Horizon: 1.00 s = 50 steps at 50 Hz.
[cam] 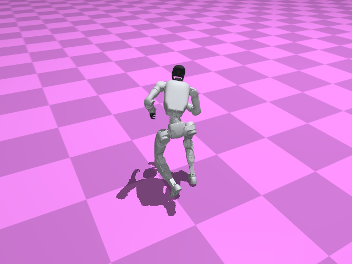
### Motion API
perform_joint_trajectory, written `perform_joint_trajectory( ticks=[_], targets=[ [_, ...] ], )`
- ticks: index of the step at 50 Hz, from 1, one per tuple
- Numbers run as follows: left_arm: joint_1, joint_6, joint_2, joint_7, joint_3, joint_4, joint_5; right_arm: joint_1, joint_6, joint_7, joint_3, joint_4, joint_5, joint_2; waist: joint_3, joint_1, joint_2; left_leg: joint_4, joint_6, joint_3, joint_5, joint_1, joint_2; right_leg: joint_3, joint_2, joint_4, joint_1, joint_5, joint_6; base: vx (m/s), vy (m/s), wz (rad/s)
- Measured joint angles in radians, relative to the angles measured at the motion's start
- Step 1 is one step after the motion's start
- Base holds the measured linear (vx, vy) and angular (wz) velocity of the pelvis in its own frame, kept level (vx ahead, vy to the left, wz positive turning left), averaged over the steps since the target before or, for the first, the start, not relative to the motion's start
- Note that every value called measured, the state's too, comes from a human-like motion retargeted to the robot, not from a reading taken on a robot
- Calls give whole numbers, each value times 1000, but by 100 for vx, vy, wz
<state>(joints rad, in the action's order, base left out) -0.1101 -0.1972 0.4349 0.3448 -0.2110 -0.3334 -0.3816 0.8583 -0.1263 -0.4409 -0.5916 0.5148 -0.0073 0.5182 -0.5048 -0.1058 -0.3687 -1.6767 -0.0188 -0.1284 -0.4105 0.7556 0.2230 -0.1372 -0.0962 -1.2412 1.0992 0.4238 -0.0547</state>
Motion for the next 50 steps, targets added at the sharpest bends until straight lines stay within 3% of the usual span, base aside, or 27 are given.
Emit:
perform_joint_trajectory(
  ticks=[3, 5, 7, 10, 12, 13, 15, 18, 20, 23, 26, 30, 32, 33, 35, 37, 38, 40, 42, 45, 48, 50],
  targets=[
    [-64, 6, 13, -18, 105, -131, -31, -209, -17, 28, 128, 73, 28, 6, 16, 46, 83, 78, 1, -71, -21, 53, -49, 25, -60, 74, -295, 65, 32, 147, 26, -11],
    [-54, 11, 37, -43, 154, -191, -39, -368, -20, 66, 200, 94, 43, 15, 38, 105, 139, 229, 12, -128, -14, 71, -44, 39, -85, 207, -505, 36, 48, 156, 25, -15],
    [7, -12, 79, -55, 132, -205, -14, -531, -38, 104, 257, 65, 59, 4, 76, 164, 211, 449, 4, -203, 21, 52, -30, 51, -120, 304, -678, -82, 34, 160, 27, -5],
    [189, -25, 125, -43, 43, -179, 50, -702, -38, 180, 281, -36, 47, -18, 145, 178, 291, 977, -23, -271, 178, -13, -82, 33, -151, 420, -849, -386, 16, 158, 32, 21],
    [330, -20, 148, -20, -30, -145, 96, -796, -43, 184, 279, -88, 54, -47, 173, 203, 323, 1306, -87, -223, 305, -114, -116, 94, -97, 374, -904, -487, -10, 162, 33, -56],
    [401, -11, 156, -11, -61, -126, 107, -836, -46, 173, 273, -103, 75, -61, 186, 216, 332, 1395, -111, -166, 366, -156, -121, 136, -54, 322, -914, -484, -12, 159, 36, -78],
    [570, 6, 160, 16, -116, -66, 103, -869, -48, 145, 265, -123, 120, -76, 205, 225, 374, 1370, -86, -71, 423, -186, -143, 173, -37, 158, -871, -420, 9, 152, 41, -63],
    [766, 18, 147, 60, -142, 13, 103, -862, -48, 101, 268, -119, 165, -57, 225, 178, 440, 980, -4, -85, 206, -185, -166, 166, -115, -78, -760, -299, 54, 143, 49, -22],
    [886, -1, 130, 75, -138, 49, 130, -819, -47, 123, 290, -100, 184, -32, 193, 134, 452, 855, -12, -112, 62, -275, -166, 180, -101, -135, -709, -216, 59, 134, 53, -2],
    [943, -32, 99, 91, -103, 14, 153, -823, -60, 171, 323, -21, 205, -11, 169, 30, 422, 972, -57, -112, 11, -508, -210, 151, -48, 31, -679, -163, 52, 130, 56, 43],
    [906, -71, 43, 95, -84, -49, 159, -882, -83, 237, 370, 64, 226, 21, 169, -73, 364, 1173, -113, -56, 117, -717, -270, 49, -16, 434, -716, -251, -38, 132, 53, 90],
    [693, -84, -29, 68, -48, -123, 136, -1010, -70, 283, 423, 95, 203, 38, 247, -154, 361, 1348, -174, 80, 398, -938, -384, -35, 25, 1050, -861, -376, -207, 141, 31, 71],
    [606, -64, -50, 61, -41, -150, 157, -1036, -46, 297, 444, 99, 161, 35, 256, -138, 389, 1195, -177, 114, 451, -935, -426, 77, 67, 1160, -924, -404, -204, 136, 20, 40],
    [568, -51, -64, 58, -37, -165, 168, -1036, -35, 297, 449, 99, 140, 34, 266, -140, 406, 1078, -155, 115, 464, -889, -464, 150, 43, 1174, -945, -433, -195, 125, 35, 68],
    [497, -34, -74, 52, -20, -189, 158, -999, -32, 272, 438, 86, 116, 24, 259, -117, 402, 778, -121, 63, 405, -754, -438, 245, 48, 1106, -961, -457, -92, 117, 31, 56],
    [415, -28, -69, 42, 10, -207, 117, -910, -42, 244, 413, 52, 107, 9, 214, -78, 361, 541, -67, 8, 296, -628, -317, 230, 79, 877, -924, -338, 11, 113, 25, 37],
    [367, -32, -67, 36, 21, -214, 98, -861, -45, 236, 403, 37, 99, 0, 188, -59, 350, 471, -39, -3, 241, -577, -266, 209, 81, 767, -917, -263, 26, 115, 24, 60],
    [252, -44, -62, 16, 39, -234, 63, -774, -49, 219, 393, 21, 86, -19, 162, -17, 344, 447, -11, -2, 161, -487, -205, 171, 63, 681, -962, -165, -2, 119, 21, 81],
    [105, -62, -30, -7, 54, -270, 22, -751, -65, 203, 394, 55, 86, -48, 199, 56, 362, 608, -24, -9, 147, -429, -181, 153, 35, 766, -1056, -170, -60, 123, 15, 53],
    [-68, -86, 91, -49, 83, -306, -37, -759, -105, 187, 380, 124, 80, -99, 286, 212, 431, 1080, -75, -86, 192, -446, -149, 154, -2, 901, -1156, -275, -130, 126, 15, -24],
    [-142, -78, 208, -79, 126, -304, -17, -792, -116, 225, 331, 167, 88, -107, 322, 306, 437, 1508, -148, -131, 301, -577, -95, 160, 24, 906, -1237, -399, -107, 127, 27, -46],
    [-113, -61, 258, -82, 122, -283, 7, -802, -112, 253, 296, 164, 65, -80, 322, 320, 426, 1587, -153, -141, 362, -640, -55, 112, 32, 800, -1246, -406, -48, 116, 33, -8]
  ],
)
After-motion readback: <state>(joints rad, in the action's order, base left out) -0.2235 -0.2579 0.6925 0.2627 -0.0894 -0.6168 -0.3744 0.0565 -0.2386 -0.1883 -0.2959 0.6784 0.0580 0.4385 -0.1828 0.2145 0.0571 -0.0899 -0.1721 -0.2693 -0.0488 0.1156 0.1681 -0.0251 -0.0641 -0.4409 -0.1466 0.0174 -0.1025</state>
